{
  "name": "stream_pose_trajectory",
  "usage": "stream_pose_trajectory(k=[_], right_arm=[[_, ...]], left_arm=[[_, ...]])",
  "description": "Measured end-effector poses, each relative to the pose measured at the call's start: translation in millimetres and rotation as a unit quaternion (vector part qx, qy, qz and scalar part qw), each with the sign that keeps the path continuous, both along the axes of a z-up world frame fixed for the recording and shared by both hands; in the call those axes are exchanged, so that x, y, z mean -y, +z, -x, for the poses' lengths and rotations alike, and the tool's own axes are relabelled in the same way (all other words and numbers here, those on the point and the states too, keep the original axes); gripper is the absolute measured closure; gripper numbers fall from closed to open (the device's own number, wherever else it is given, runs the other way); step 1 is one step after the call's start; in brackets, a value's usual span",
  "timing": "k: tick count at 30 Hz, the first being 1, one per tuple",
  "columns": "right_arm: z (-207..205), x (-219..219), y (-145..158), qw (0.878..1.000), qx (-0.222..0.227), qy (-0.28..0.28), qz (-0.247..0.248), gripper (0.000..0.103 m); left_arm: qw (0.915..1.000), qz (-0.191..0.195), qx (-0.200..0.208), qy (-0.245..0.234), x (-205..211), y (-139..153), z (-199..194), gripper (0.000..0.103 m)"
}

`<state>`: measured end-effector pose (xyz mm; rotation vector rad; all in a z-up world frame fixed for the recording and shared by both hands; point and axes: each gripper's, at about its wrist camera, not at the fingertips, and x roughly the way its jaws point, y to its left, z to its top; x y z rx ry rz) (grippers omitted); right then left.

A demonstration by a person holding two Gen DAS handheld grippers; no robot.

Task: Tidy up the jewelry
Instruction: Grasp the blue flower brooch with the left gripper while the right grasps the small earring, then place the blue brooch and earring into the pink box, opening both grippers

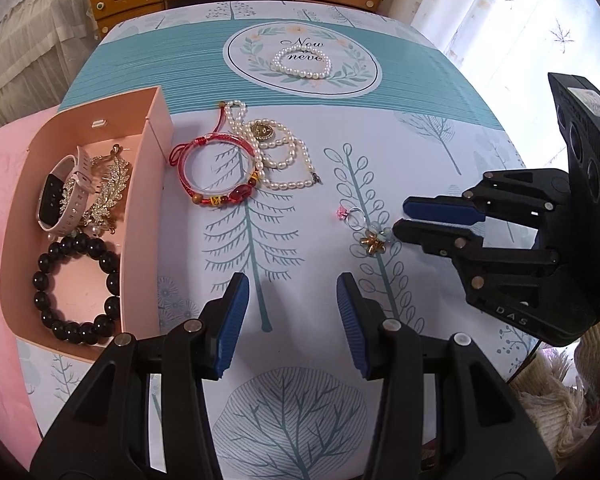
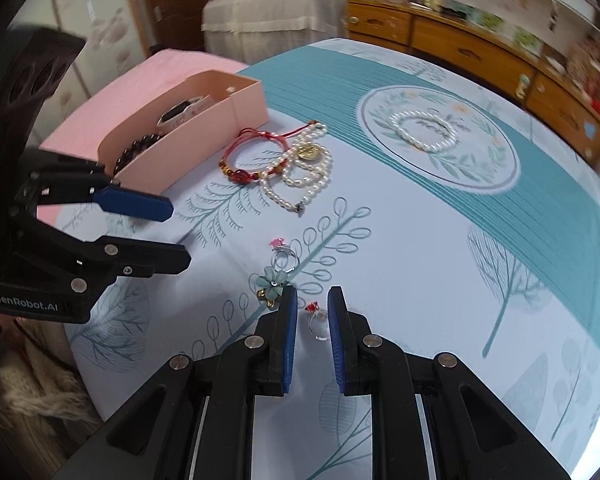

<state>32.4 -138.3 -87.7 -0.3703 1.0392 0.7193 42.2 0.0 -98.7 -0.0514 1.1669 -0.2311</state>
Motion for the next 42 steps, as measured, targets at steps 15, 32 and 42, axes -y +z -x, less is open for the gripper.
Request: stream_pose_trajectory(k=[15,32,42], right_arm=[[-3,16,-6,0.999,-0.010,-0.034,-0.024,0.094],[8,49,2,0.991,-0.023,-0.107,-0.079,0.094],[16,42,18,0.990,-0.012,-0.104,-0.090,0.094]], left_arm=[[0.9988,0.007,0.006,-0.048,37,-3,-13,0.061],[0.9977,-0.027,0.019,-0.059,67,-17,-24,0.086],[0.9985,-0.004,0.034,-0.044,39,7,-9,0.086]])
